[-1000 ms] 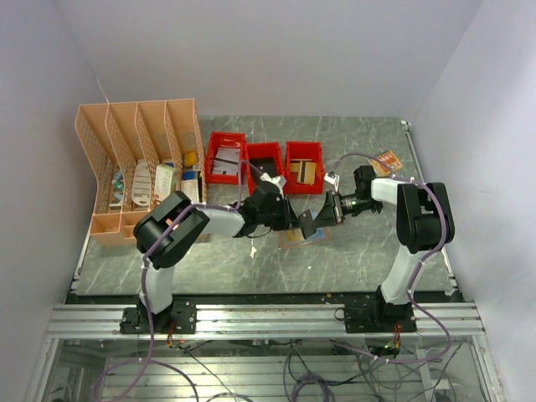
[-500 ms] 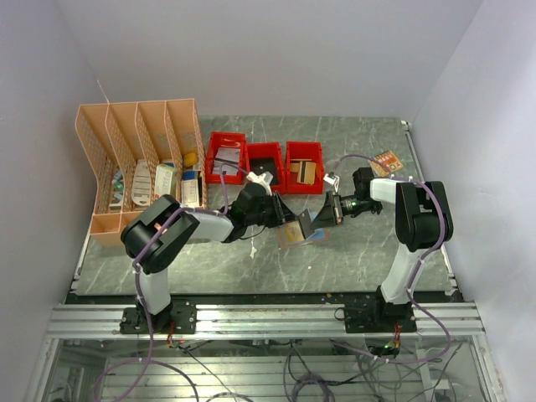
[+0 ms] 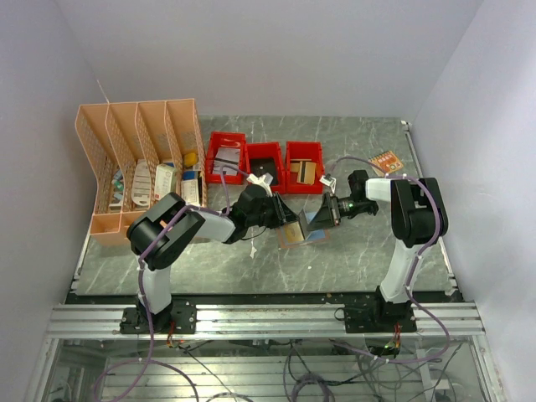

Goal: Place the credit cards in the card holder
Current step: Turn over the card slot in the card holder.

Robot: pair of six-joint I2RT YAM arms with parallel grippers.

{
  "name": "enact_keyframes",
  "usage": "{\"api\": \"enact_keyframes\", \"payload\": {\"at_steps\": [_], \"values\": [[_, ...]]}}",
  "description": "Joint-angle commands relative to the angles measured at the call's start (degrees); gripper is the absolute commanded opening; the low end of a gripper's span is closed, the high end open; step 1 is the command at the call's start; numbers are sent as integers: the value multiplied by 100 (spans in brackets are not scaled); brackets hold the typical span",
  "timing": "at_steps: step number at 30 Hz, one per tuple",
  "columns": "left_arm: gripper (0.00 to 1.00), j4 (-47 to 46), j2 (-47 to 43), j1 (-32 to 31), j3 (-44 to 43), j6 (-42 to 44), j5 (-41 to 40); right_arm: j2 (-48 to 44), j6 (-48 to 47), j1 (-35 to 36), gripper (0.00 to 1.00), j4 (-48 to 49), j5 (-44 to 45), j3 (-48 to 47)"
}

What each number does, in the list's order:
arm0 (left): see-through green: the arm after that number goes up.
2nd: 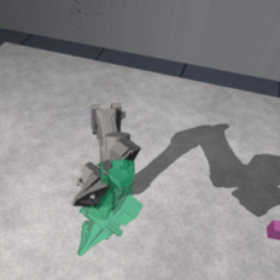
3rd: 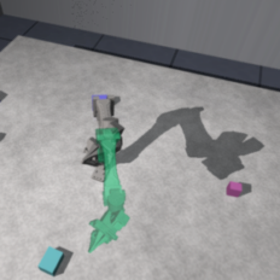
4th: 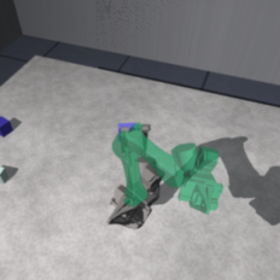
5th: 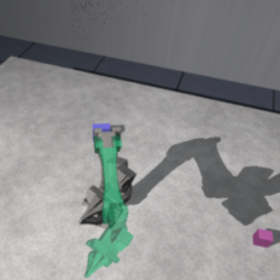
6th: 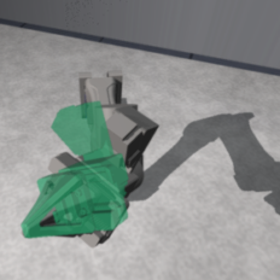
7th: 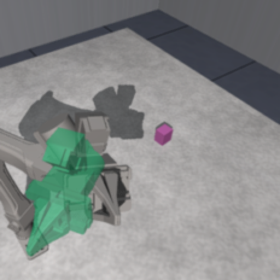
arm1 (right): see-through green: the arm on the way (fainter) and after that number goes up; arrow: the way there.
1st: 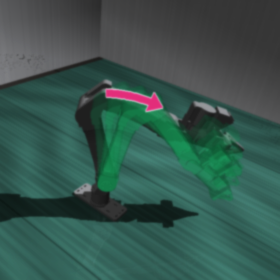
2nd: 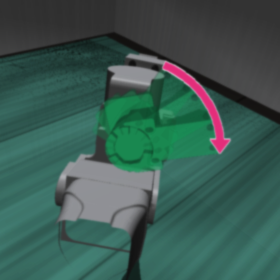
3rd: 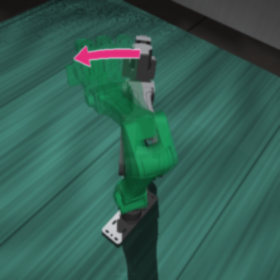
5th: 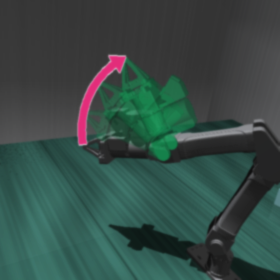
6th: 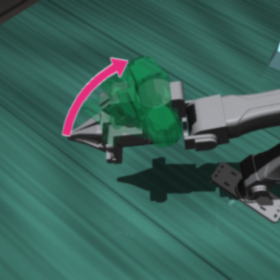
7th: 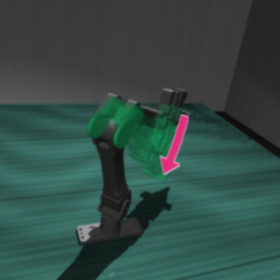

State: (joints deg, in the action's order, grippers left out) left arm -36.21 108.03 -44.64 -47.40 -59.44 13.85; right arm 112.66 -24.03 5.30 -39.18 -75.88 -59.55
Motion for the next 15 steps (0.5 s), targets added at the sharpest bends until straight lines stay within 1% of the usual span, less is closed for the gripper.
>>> {"api": "enact_keyframes", "payload": {"at_steps": [1, 5, 11, 15], "values": [[32, -304, 136, 31, 50, -14, 87, 39, -225, 74, 40, -157, -240, -140], [32, -305, 166, 35, 81, -31, 92, 40, -212, 134, 40, -128, -299, -134], [32, -368, 170, 74, 157, -84, 101, 194, -573, 208, 41, -515, -379, -268], [32, -317, 119, 92, 202, -73, 93, 210, -613, 248, 43, -548, -384, -276]]}}
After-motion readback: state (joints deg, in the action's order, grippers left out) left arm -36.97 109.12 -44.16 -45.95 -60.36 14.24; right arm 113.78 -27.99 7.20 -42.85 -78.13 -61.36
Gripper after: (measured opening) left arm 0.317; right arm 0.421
